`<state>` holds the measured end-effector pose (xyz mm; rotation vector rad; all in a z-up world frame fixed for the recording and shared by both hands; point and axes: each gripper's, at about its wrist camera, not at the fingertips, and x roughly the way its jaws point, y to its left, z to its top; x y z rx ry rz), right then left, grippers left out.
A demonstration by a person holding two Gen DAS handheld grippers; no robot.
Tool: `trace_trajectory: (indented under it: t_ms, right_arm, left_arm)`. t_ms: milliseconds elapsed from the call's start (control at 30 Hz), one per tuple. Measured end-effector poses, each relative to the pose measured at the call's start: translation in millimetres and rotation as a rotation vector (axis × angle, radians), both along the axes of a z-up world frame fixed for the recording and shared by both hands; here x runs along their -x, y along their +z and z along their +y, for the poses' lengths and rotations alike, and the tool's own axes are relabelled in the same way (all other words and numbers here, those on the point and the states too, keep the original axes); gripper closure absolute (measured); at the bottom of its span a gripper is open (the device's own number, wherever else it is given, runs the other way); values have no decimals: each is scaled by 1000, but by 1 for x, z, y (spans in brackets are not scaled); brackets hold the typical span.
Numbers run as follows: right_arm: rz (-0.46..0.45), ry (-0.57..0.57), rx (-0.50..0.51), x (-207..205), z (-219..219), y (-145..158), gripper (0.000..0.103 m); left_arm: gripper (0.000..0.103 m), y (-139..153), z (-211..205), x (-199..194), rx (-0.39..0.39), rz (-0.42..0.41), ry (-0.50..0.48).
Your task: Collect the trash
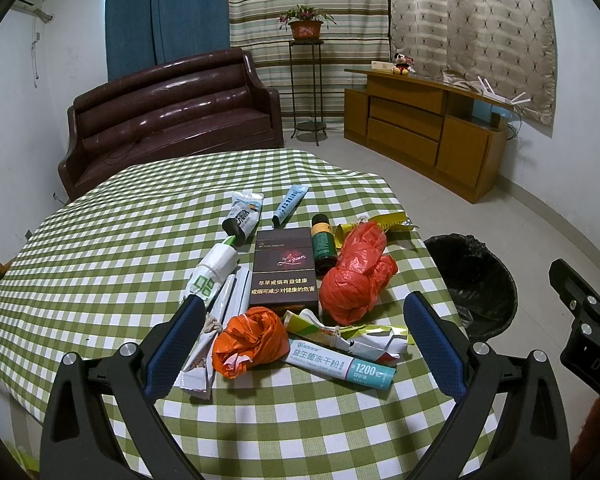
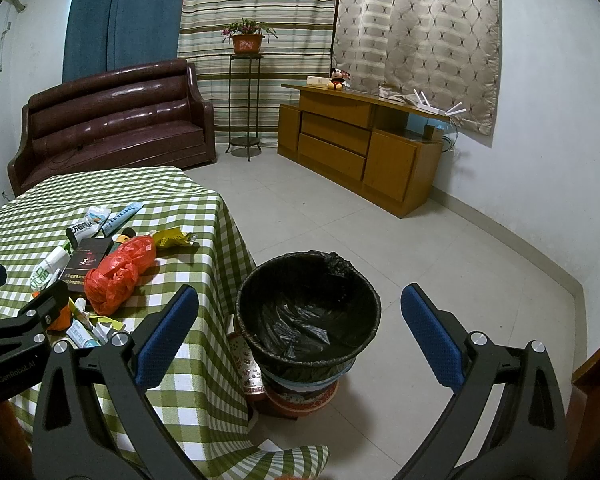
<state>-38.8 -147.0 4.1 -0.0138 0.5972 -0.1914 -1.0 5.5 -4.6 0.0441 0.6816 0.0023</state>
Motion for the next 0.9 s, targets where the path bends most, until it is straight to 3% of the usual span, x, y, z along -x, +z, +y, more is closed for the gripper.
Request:
trace_trajectory:
  t_ms: [367, 733, 900]
  right_arm:
    - [13, 2, -2, -2, 0, -3, 4]
    - [43, 44, -11, -11, 16, -16, 6]
    - [65, 83, -27, -20, 28, -18, 19]
  left_arm:
    - [6, -7, 8, -3, -1, 21, 0]
    - [7, -14, 53, -7, -14, 45, 26]
    - [7, -20, 75, -3, -31, 60, 42]
